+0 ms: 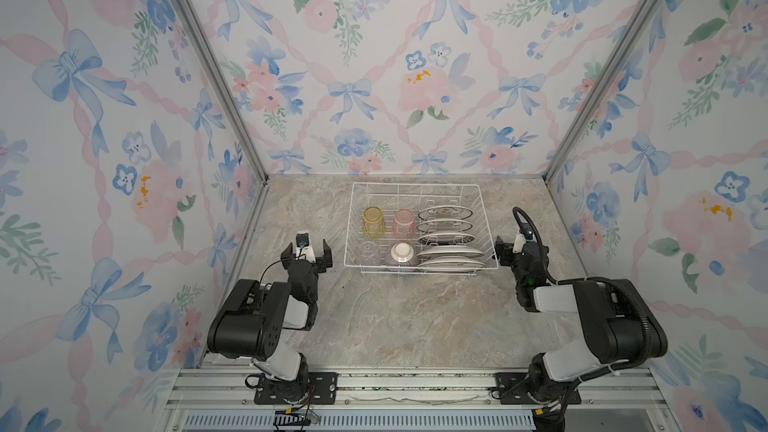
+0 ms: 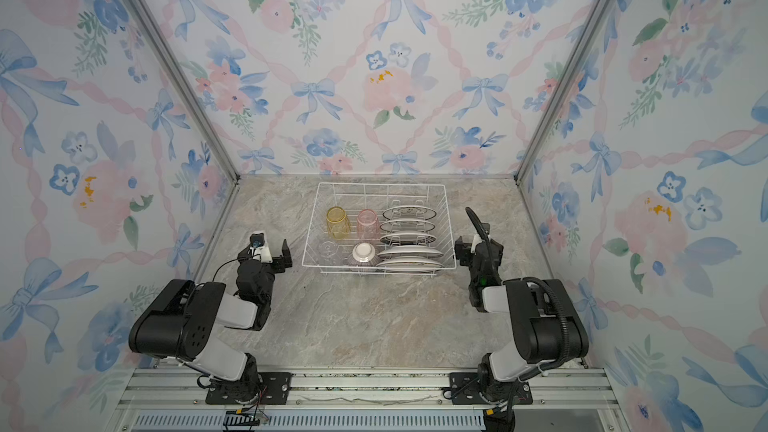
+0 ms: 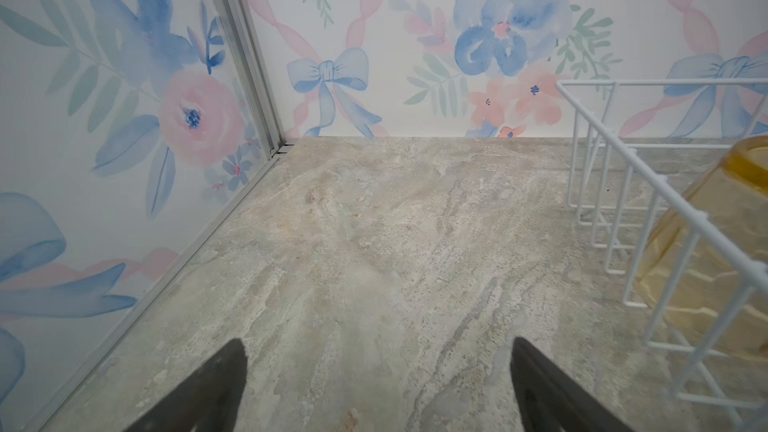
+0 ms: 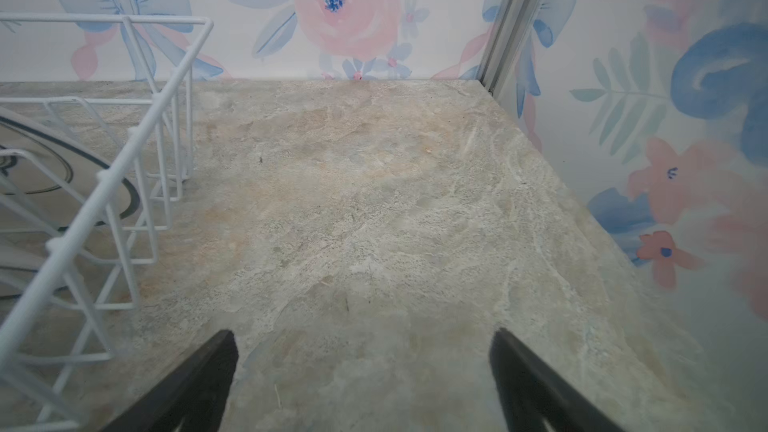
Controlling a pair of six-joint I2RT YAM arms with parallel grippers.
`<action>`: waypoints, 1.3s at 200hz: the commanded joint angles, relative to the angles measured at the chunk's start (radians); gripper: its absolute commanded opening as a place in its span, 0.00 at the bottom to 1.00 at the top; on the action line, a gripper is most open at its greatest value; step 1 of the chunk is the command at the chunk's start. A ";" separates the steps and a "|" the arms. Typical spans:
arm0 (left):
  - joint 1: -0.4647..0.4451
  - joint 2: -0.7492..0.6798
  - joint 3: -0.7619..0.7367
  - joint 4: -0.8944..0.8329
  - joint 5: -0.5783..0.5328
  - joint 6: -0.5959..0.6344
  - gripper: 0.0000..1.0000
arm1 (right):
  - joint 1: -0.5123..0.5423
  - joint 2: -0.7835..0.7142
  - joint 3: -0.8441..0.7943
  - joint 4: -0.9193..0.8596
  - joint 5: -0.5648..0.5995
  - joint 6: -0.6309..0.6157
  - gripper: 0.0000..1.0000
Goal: Unload the mixed dishes from the dish rack
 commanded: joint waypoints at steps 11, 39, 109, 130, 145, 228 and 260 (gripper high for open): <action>-0.001 0.013 0.011 0.000 0.001 0.013 0.98 | 0.005 -0.005 0.006 -0.004 -0.009 0.003 0.97; -0.001 0.013 0.011 0.000 0.001 0.013 0.98 | 0.006 -0.005 0.006 -0.004 -0.009 0.003 0.97; 0.031 0.006 0.028 -0.043 0.121 0.014 0.87 | -0.004 -0.006 0.008 -0.008 -0.041 0.006 0.97; 0.034 -0.009 0.040 -0.075 0.129 0.015 0.73 | -0.019 -0.028 0.033 -0.071 -0.071 0.013 0.94; 0.032 -0.070 0.084 -0.207 0.118 0.015 0.62 | -0.038 -0.085 0.055 -0.162 -0.099 0.027 0.88; -0.106 -0.439 0.359 -0.886 -0.050 -0.131 0.49 | -0.038 -0.450 0.247 -0.623 -0.304 -0.014 0.66; -0.113 -0.403 0.494 -1.082 0.068 -0.246 0.49 | 0.065 -0.434 0.479 -0.882 -0.440 -0.140 0.44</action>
